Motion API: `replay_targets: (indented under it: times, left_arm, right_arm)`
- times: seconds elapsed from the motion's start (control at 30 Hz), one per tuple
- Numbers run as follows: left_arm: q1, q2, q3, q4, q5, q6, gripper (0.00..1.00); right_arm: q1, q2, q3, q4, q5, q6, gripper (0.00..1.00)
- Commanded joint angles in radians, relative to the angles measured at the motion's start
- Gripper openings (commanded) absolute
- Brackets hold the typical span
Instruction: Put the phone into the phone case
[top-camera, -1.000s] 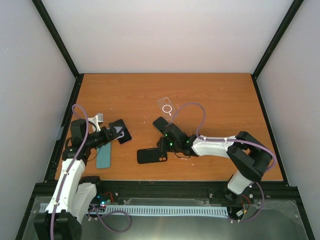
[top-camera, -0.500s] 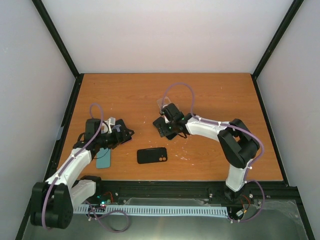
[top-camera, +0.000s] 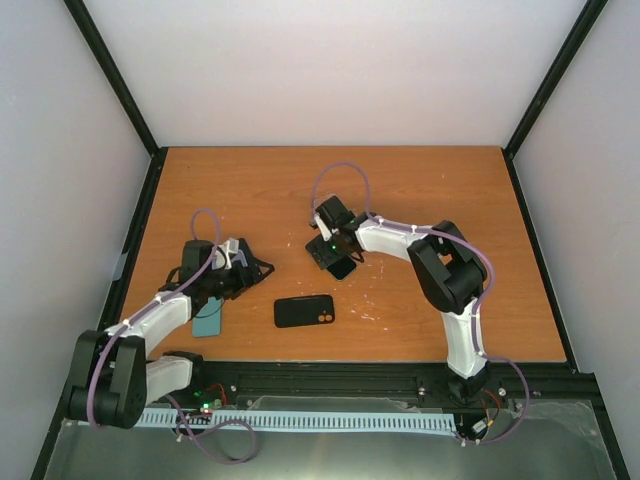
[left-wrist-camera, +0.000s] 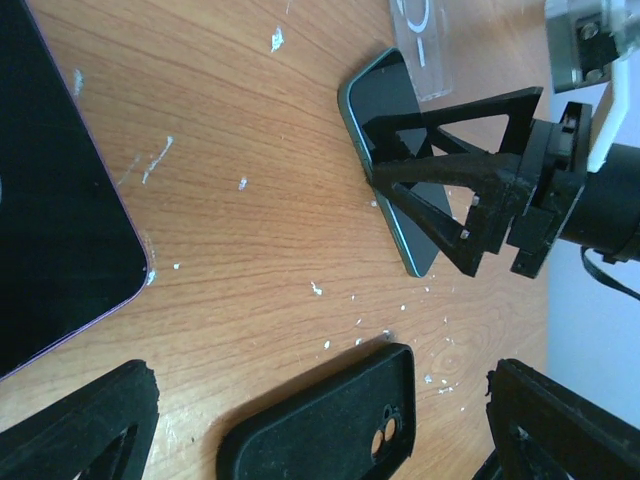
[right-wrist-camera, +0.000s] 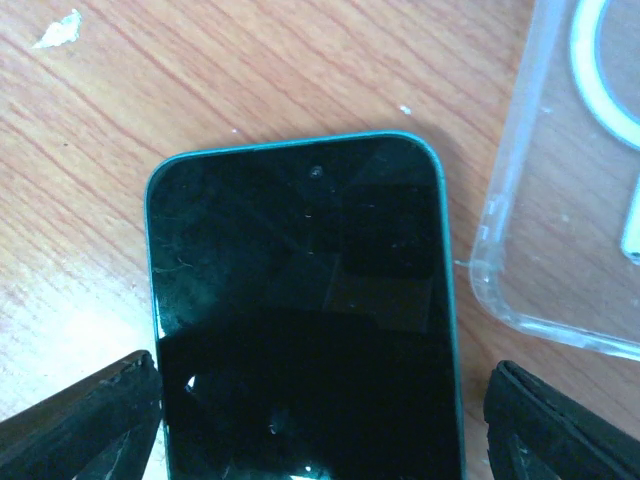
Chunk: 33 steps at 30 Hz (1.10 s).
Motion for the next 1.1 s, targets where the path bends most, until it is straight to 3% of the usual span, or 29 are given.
replay_targets:
  times: [0.0,0.13,0.4,0.67,0.87,1.07]
  left_arm:
    - [-0.035,0.055,0.039,0.089,0.009,0.03,0.9]
    - [-0.07,0.121,0.078,0.089,-0.031,0.045,0.9]
    - [-0.171,0.258,0.145,0.099,-0.106,0.072,0.87]
    - [-0.289,0.352,0.208,0.037,-0.193,0.11,0.82]
    - [-0.423,0.375,0.253,-0.045,-0.299,0.12,0.79]
    - [-0.532,0.398,0.3,-0.085,-0.354,0.122,0.74]
  right_arm:
    - [0.0,0.027,0.034,-0.061,-0.009,-0.056,0.86]
    - [-0.001,0.034,0.031,-0.072,0.016,-0.059,0.84]
    - [-0.021,-0.012,-0.035,-0.061,0.013,0.0,0.71]
    - [-0.053,-0.119,-0.181,-0.048,0.062,0.152,0.58]
    - [-0.087,-0.174,-0.277,-0.077,0.147,0.285,0.56]
    - [-0.185,-0.223,-0.361,-0.055,0.125,0.355,0.53]
